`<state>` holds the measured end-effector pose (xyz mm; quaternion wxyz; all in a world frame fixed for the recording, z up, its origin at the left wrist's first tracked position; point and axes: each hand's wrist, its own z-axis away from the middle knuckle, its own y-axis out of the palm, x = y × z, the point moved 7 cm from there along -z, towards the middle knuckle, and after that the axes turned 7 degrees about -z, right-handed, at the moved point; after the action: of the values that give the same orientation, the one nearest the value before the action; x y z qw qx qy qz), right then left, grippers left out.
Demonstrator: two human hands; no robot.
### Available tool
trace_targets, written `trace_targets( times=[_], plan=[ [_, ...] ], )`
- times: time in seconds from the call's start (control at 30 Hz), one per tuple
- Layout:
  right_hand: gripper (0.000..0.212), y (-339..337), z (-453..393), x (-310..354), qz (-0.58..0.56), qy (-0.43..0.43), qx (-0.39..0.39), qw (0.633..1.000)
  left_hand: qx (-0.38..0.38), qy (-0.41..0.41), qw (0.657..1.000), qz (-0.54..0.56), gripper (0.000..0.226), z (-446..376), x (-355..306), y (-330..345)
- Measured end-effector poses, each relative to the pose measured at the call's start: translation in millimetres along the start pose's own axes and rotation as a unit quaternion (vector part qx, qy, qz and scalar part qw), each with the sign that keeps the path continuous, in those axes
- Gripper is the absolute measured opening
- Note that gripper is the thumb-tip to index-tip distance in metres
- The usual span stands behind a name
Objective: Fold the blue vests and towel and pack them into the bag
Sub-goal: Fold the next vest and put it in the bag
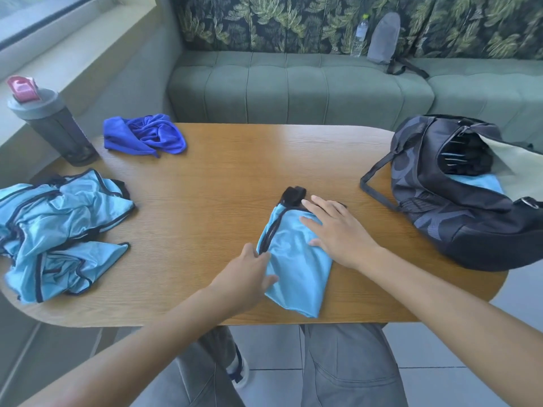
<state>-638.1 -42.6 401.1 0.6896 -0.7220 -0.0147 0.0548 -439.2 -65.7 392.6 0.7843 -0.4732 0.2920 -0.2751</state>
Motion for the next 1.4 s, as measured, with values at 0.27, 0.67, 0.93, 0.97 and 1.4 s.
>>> trace_targets(
  times=[0.27, 0.67, 0.93, 0.97, 1.4],
  plan=[
    [0.031, -14.3, 51.8, 24.4, -0.2, 0.051, -0.183, 0.961, -0.126, 0.018, 0.992, 0.027, 0.032, 5.2, 11.4, -2.5],
    [0.08, 20.6, 108.1, 69.8, -0.188, 0.062, -0.029, 0.98, -0.234, 0.121, 0.964, -0.039, 0.044, 1.3, 23.9, -12.0],
    [0.06, 34.4, 113.6, 86.2, -0.146, 0.004, -0.022, 0.989, -0.106, 0.27, 0.948, -0.132, 0.069, 11.3, 32.9, 19.1],
    [0.063, 34.3, 114.9, 86.7, -0.148, -0.002, -0.022, 0.989, -0.109, 0.275, 0.946, -0.134, 0.066, 14.5, 33.4, 21.4],
    [0.064, 23.7, 161.5, 108.9, -0.181, -0.045, -0.156, 0.97, -0.185, 0.273, 0.91, -0.252, 0.1, 74.2, 16.2, 67.0]
  ],
)
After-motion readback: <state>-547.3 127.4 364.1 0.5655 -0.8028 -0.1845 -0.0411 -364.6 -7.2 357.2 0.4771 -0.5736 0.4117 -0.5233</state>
